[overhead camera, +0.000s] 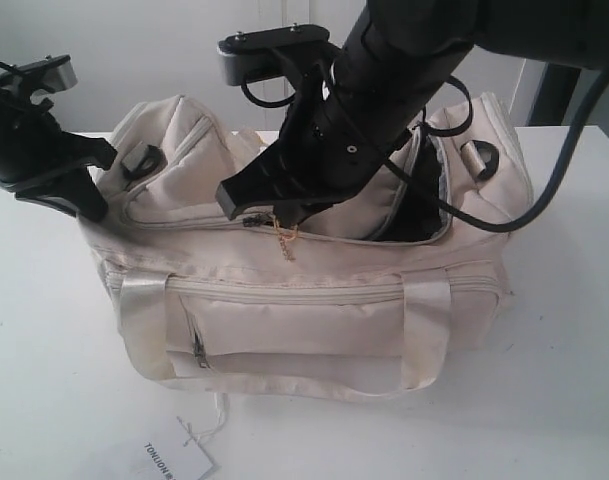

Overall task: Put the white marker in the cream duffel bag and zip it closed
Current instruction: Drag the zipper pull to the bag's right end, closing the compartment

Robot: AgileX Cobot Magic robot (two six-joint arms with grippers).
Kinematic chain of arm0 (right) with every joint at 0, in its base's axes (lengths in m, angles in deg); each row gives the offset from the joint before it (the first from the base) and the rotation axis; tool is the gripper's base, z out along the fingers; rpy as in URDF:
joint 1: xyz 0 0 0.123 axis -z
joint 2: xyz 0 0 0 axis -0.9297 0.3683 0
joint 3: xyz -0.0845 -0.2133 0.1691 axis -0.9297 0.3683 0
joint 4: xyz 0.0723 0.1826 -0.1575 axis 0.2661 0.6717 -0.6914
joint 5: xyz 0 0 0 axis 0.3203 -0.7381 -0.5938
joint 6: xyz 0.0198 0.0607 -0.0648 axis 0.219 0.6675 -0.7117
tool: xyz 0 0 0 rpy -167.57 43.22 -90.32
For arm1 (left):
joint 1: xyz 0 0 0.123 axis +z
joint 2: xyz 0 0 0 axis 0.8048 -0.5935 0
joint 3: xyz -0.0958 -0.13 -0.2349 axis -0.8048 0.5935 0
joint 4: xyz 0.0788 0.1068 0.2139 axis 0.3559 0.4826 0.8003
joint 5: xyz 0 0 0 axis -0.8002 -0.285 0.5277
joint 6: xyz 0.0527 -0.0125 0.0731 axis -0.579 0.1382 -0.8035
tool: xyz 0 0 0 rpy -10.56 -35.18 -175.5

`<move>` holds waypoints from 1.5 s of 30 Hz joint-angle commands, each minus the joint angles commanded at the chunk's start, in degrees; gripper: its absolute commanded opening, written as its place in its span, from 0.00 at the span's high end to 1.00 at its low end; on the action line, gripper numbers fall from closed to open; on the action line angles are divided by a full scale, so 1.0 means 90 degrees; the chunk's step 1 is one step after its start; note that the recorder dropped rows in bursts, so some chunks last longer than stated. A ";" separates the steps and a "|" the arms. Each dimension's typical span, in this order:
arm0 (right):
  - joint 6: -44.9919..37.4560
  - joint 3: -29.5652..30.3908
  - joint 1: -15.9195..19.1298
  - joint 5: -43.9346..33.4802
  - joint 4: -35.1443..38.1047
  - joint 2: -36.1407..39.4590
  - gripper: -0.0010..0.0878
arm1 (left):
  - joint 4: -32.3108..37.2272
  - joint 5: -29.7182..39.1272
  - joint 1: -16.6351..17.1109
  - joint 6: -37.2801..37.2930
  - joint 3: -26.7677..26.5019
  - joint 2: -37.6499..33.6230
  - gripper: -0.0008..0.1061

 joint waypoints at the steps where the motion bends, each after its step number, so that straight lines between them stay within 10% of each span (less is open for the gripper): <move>1: 0.0010 0.0000 0.0000 -0.0021 -0.0016 0.0000 0.99 | 0.0000 0.0012 0.0000 0.0003 0.0000 0.0000 0.99; 45: 0.0519 0.0000 0.1133 -0.1711 -0.2325 -0.0626 0.99 | 0.0000 0.0062 0.0000 0.0021 0.0000 0.0000 0.99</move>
